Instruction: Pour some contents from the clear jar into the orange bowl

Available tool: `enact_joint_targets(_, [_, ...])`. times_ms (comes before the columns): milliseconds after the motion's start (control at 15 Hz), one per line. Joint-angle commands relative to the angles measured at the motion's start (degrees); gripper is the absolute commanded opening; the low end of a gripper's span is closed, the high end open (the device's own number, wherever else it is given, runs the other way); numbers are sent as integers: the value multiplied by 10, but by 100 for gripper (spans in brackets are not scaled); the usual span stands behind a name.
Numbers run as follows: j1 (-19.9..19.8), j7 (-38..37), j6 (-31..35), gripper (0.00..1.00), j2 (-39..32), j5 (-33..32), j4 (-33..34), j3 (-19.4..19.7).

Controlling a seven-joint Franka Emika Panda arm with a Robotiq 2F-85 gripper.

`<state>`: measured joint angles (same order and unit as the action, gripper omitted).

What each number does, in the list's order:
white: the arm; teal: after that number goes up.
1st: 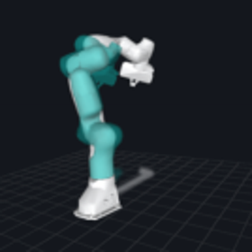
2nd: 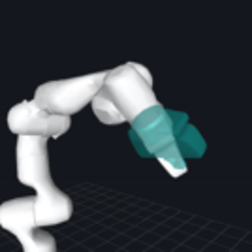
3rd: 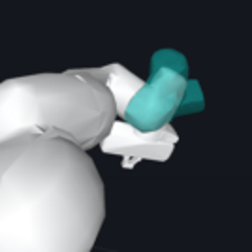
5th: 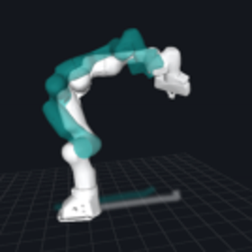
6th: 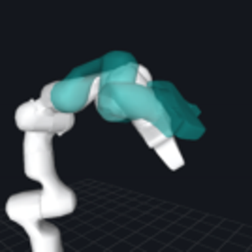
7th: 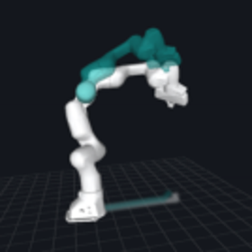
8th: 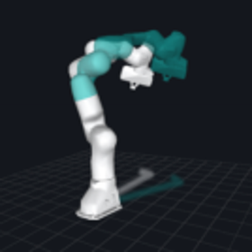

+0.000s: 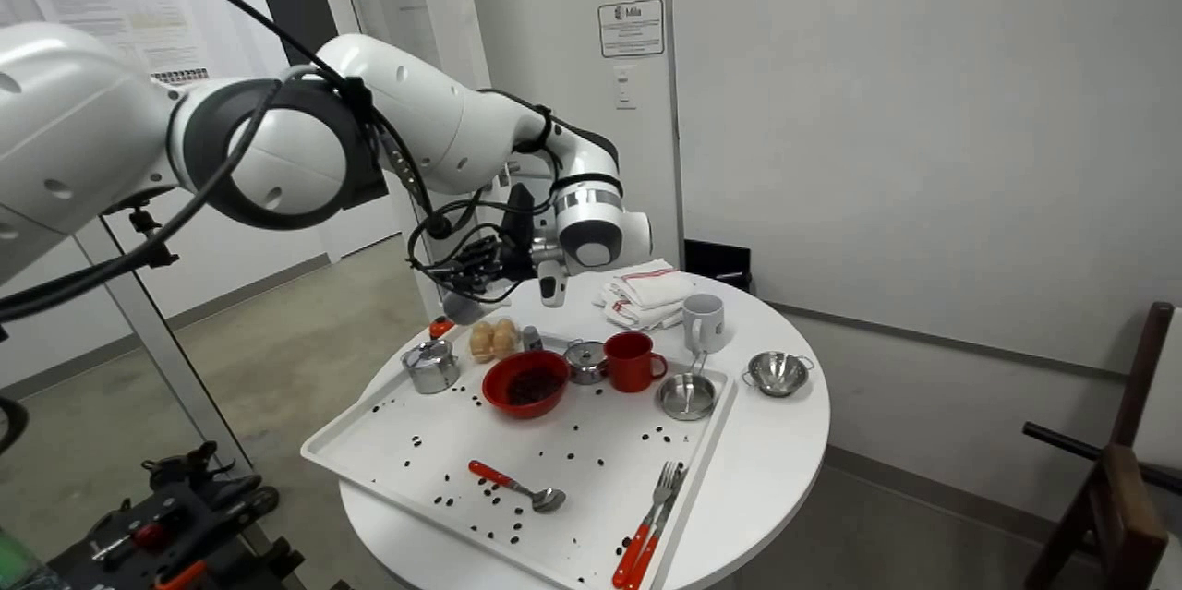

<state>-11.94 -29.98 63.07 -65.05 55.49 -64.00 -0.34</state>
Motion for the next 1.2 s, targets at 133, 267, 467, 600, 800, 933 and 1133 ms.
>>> enact_joint_targets(133, [-17,-21,-57,9,-53,43,72,-7])
enact_joint_targets(267, [-22,-18,-68,9,-64,56,83,-10])
enact_joint_targets(467, [-27,-16,-80,9,-78,75,97,-14])
enact_joint_targets(600, [-28,-19,-85,9,-88,85,105,-16])
enact_joint_targets(800, [-25,-26,-88,9,-104,94,111,-17])
enact_joint_targets(933, [-23,-35,-90,9,-115,96,111,-17])
enact_joint_targets(1133, [-23,-60,-87,9,-126,95,106,-11])
